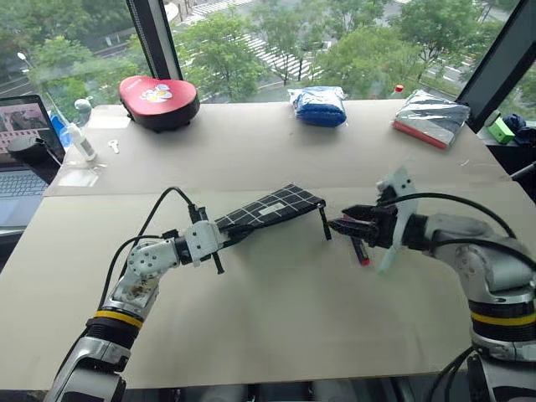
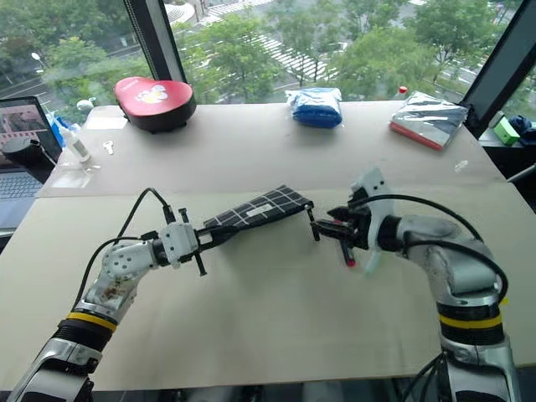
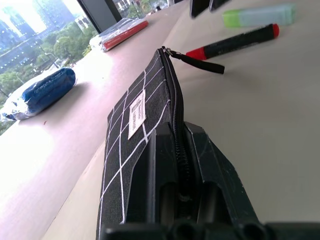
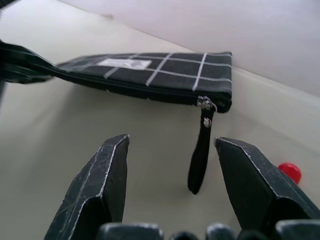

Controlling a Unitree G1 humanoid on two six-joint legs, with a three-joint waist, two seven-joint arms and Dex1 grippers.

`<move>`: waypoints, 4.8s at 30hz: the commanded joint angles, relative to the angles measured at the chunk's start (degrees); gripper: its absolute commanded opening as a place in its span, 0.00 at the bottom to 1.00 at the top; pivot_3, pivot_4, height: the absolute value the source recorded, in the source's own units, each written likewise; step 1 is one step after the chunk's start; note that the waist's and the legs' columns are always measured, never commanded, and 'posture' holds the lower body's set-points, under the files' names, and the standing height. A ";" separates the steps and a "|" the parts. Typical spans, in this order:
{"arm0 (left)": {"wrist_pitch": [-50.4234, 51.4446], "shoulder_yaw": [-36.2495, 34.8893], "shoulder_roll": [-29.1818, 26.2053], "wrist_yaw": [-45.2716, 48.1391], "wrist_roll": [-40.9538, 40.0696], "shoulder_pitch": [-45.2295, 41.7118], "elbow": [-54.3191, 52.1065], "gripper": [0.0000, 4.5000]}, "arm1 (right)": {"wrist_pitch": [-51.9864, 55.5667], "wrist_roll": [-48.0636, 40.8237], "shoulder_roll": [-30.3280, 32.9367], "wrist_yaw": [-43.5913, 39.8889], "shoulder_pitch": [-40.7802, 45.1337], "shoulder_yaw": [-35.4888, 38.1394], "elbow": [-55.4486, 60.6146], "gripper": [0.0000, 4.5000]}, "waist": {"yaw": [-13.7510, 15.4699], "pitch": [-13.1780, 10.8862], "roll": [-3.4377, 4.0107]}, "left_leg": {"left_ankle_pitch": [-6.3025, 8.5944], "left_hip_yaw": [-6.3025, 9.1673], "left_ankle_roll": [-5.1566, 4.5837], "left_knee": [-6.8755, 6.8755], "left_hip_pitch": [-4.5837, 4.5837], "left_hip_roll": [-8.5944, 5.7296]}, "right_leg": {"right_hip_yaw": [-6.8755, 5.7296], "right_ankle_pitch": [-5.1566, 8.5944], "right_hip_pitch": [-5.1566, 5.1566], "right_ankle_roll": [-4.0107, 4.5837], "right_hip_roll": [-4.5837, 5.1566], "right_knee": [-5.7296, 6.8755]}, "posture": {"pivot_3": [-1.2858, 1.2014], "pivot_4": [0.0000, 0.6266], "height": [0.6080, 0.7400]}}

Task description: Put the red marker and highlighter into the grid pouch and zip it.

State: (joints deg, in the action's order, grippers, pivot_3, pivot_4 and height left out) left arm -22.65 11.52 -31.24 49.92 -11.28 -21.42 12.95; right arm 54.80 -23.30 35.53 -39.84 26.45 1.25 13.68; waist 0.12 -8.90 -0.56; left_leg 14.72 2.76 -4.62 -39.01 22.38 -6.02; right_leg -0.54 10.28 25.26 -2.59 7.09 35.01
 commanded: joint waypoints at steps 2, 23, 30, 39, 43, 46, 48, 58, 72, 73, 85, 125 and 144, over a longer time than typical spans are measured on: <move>2.42 -2.17 0.79 0.15 -1.04 -0.98 -2.76 0.00 | -4.61 4.32 -1.72 4.02 3.17 -2.23 -3.63 0.67 | 0.07 0.00 0.00 | -0.09 0.00 0.15 0.00 0.01 -0.01 | 0.01 0.00 0.01 0.00 0.00 0.00 | 0.52 0.24 1.00; 5.13 -3.80 2.70 -1.09 0.13 1.51 -7.08 0.00 | -12.86 8.61 -6.59 0.56 9.28 -7.39 -15.30 0.38 | 0.16 0.00 0.00 | -0.20 0.01 0.33 0.01 0.03 -0.02 | 0.01 0.00 0.01 0.01 0.00 -0.04 | 0.52 0.24 1.00; 5.56 -3.84 3.01 -1.32 0.59 1.93 -7.72 0.00 | -13.40 9.00 -6.21 -3.45 9.24 -9.89 -13.64 0.01 | 0.14 0.00 0.00 | -0.20 0.01 0.33 0.01 0.02 -0.02 | 0.00 0.00 0.01 0.01 0.00 -0.03 | 0.52 0.24 1.00; 5.43 -3.64 3.39 -0.88 0.81 1.42 -7.12 0.00 | -15.33 11.84 -5.98 -7.62 11.41 -16.60 -9.38 0.01 | 0.15 0.00 0.00 | -0.20 0.01 0.34 0.01 0.02 -0.02 | -0.01 0.00 0.02 0.01 0.00 -0.03 | 0.52 0.24 1.00; 5.33 -3.47 3.73 -0.45 0.87 0.98 -6.75 0.00 | -14.53 10.21 -6.92 -11.14 13.42 -18.33 -5.72 0.01 | 0.06 0.00 0.00 | -0.20 0.01 0.34 0.01 0.03 -0.01 | -0.01 0.00 0.04 0.01 0.00 -0.03 | 0.52 0.24 1.00; 5.34 -3.58 4.06 -0.16 1.00 0.45 -6.28 0.00 | -12.48 7.63 -8.25 -13.33 15.42 -18.45 -3.53 0.01 | 0.02 0.00 0.00 | -0.20 0.03 0.34 0.01 0.03 -0.01 | -0.02 0.00 0.04 0.01 0.00 -0.04 | 0.52 0.24 1.00; 5.33 -3.63 4.25 0.06 0.98 0.06 -5.98 0.00 | -11.30 6.01 -8.95 -15.27 16.40 -18.86 -2.80 0.01 | 0.08 0.00 0.00 | -0.20 0.03 0.34 0.00 0.03 -0.01 | -0.02 0.00 0.03 0.01 0.00 -0.03 | 0.52 0.24 1.00; 5.53 -4.02 5.14 0.39 1.15 0.29 -6.36 0.00 | -13.57 13.63 -9.28 -12.46 15.99 -23.73 -9.35 0.01 | 0.00 0.00 0.00 | -0.23 0.03 0.39 -0.01 0.08 -0.03 | -0.02 -0.01 0.12 0.02 0.00 0.01 | 0.52 0.24 1.00; 6.05 -4.04 5.63 1.35 1.20 0.47 -6.67 0.00 | -10.61 8.14 -9.59 -12.26 13.24 -17.46 -5.68 0.41 | 0.02 0.00 0.00 | -0.22 0.03 0.39 0.00 0.08 -0.03 | -0.02 -0.01 0.10 0.02 0.01 -0.01 | 0.52 0.24 1.00; 6.00 -4.02 5.75 1.36 1.23 0.52 -6.62 0.00 | -8.56 5.72 -8.54 -13.31 11.91 -15.97 -2.95 0.47 | 0.03 0.00 0.00 | -0.22 0.04 0.39 0.00 0.08 -0.03 | -0.03 -0.01 0.10 0.02 0.01 -0.01 | 0.52 0.24 1.00; 5.58 -4.04 7.57 -0.17 1.97 1.30 -6.20 0.00 | 8.52 -12.65 7.70 -10.26 -7.98 13.39 22.67 0.70 | 0.82 -0.01 -0.02 | 0.04 0.07 -0.04 -0.02 0.14 -0.02 | -0.05 -0.01 0.03 0.01 0.04 -0.11 | 0.52 0.24 1.00; 4.19 -3.00 11.05 -1.34 2.24 0.57 -3.06 0.00 | 25.48 4.83 -1.68 25.35 -17.22 14.40 16.74 0.70 | 1.22 -0.02 -0.04 | 0.01 0.00 -0.04 -0.15 0.04 -0.03 | -0.02 0.00 -0.12 0.01 0.05 -0.06 | 0.52 0.24 1.00; 4.11 -3.03 10.73 -1.29 2.28 -0.83 -2.52 0.00 | 16.84 5.84 -1.41 24.89 -16.61 12.72 17.05 0.09 | 1.23 -0.02 -0.04 | 0.02 0.00 -0.06 -0.15 -0.06 -0.02 | -0.03 0.00 -0.20 0.00 0.05 -0.06 | 0.52 0.24 1.00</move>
State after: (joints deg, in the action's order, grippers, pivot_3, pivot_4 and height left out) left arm -17.37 9.28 -20.34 48.88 -8.93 -21.06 11.92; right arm 74.31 -18.56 32.92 -15.00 8.34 13.74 30.14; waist 1.35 -8.92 -0.60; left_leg 14.74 2.76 -4.67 -39.16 22.33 -6.05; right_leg -0.57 10.28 25.06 -2.59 7.13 34.95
